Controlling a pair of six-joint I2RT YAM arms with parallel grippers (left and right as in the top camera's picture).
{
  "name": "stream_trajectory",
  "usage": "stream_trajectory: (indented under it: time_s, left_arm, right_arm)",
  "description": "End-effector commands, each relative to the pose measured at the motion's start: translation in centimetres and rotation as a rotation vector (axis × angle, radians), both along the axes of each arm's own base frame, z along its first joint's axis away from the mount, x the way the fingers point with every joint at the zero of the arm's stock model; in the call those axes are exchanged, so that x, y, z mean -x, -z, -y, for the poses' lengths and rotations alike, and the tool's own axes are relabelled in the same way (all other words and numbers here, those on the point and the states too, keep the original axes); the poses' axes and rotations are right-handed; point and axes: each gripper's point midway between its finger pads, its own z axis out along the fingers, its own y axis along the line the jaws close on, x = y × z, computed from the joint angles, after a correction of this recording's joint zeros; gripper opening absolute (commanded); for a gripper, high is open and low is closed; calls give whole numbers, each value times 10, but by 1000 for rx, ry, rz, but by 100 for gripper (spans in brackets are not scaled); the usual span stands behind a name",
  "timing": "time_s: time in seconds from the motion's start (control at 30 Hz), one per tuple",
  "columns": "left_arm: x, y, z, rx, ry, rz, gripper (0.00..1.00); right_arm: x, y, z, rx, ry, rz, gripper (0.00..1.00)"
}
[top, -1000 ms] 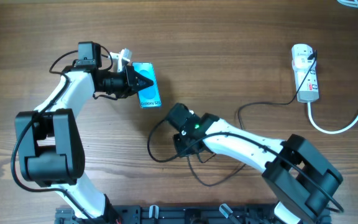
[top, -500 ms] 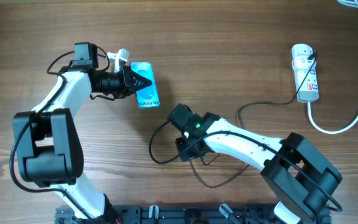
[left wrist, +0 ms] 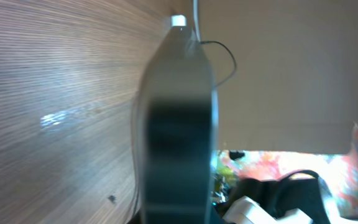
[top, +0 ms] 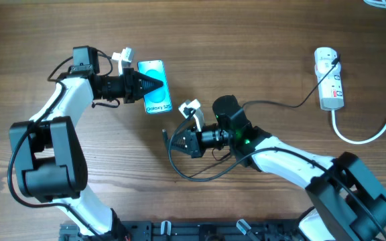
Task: Plug charger to phone and switch on socket
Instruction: 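Carry the cable plug with the right gripper to the phone's port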
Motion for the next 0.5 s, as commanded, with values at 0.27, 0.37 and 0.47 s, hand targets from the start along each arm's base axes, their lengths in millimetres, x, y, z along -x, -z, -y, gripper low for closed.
stream_trajectory:
  time_s: [0.27,0.37,0.47]
  left_arm:
    - [13,-11,13,74,84,110,4]
    - [10,-2,11,19,73,104,4]
    - [10,-1,10,13,72,103,4]
  right_arm:
    - [-28,5,1,118,72,-118,4]
    - [-31,-11,-10,144,41,-74,4]
    - [-27,-12,-18,154,33,-45,4]
